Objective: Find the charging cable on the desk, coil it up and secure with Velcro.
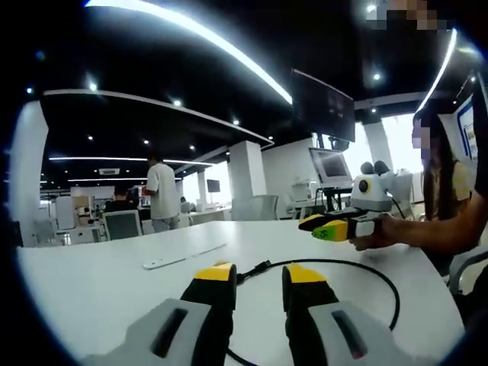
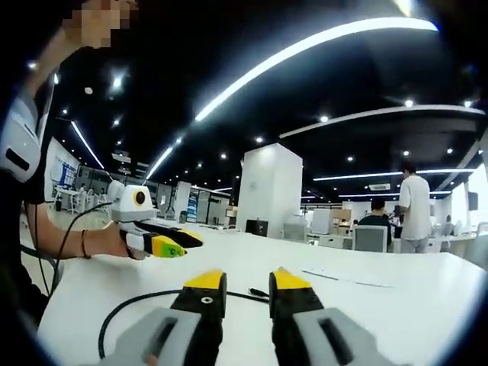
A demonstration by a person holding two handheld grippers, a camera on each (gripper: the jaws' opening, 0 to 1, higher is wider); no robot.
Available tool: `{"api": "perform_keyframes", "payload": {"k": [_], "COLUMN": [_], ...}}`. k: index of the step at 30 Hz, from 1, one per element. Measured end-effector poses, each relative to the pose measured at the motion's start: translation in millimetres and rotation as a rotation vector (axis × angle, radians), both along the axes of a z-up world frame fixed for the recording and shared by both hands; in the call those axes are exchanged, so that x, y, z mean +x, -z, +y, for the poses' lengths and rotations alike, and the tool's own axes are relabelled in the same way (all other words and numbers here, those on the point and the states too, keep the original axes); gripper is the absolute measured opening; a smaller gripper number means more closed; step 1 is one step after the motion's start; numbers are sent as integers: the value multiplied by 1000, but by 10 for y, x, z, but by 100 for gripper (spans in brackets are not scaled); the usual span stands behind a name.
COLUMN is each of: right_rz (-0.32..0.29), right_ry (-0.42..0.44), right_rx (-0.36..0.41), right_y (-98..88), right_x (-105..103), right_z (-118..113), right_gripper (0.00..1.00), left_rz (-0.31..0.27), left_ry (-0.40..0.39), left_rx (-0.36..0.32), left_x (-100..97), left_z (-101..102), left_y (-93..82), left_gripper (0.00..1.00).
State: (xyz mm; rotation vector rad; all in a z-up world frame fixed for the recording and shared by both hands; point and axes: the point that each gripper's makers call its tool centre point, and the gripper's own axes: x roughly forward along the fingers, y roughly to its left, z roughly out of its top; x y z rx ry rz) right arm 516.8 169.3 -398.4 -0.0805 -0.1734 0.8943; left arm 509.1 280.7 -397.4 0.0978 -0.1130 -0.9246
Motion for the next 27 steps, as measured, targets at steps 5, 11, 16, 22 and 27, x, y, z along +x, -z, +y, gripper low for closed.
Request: {"api": "perform_keyframes", "payload": {"k": [5,11,16,22,27], "right_rz": [1,0,3,6,9], "right_ry": [-3,-1,-1,0,-1], "right_rx": [-3,-4,-2,-1,-1], "right_y": [7,8,6,10,14], "right_x": [0,0,3,8,4], "right_z": [14,23,23,21,29], "right_gripper": [23,23,23,23,23], "left_rz": [-9,-9,-9,-6,-3], "left_ry": [-3,-2,-1,0,0], "left_rx": [0,13,10,16,17], "left_x": [-7,-15,-13,60,56], "left_z": [-1,-9,10,21,18], "left_y": [-16,8,-4,5,13], "left_gripper": [25,24,24,24,24]}}
